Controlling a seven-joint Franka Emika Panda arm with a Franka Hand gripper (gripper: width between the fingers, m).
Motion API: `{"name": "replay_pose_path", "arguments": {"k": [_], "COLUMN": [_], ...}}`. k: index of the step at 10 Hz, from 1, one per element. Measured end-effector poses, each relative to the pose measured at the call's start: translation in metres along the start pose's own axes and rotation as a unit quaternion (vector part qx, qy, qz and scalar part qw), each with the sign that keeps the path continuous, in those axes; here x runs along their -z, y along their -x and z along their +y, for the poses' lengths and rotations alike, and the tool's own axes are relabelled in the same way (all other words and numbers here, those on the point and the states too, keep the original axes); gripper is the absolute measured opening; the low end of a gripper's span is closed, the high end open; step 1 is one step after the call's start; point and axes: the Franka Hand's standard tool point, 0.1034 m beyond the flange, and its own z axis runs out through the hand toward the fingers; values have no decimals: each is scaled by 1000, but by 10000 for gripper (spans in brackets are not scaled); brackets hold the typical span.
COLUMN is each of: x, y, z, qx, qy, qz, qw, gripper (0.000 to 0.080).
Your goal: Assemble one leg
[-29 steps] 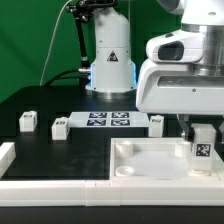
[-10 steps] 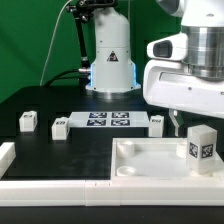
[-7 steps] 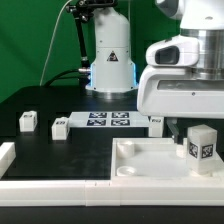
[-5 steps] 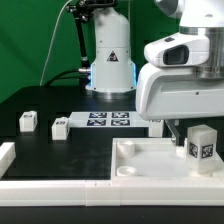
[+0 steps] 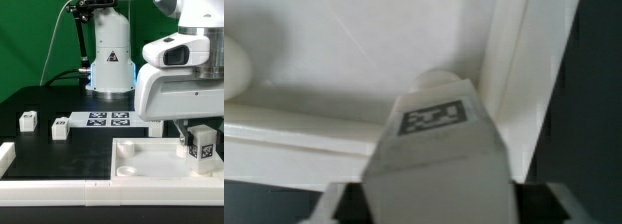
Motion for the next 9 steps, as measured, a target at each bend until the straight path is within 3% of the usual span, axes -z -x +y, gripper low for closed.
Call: {"name": "replay_pose_path", "arguments": {"k": [1,6,9], "x": [0,-1,-2], "y": [0,-3,-2], "z": [0,4,10], "qx": [-12,-216,-397], "qy": [0,-5,-7], "qz": [0,-1,-7], "qw": [1000,976,918], "gripper": [290,290,290]}}
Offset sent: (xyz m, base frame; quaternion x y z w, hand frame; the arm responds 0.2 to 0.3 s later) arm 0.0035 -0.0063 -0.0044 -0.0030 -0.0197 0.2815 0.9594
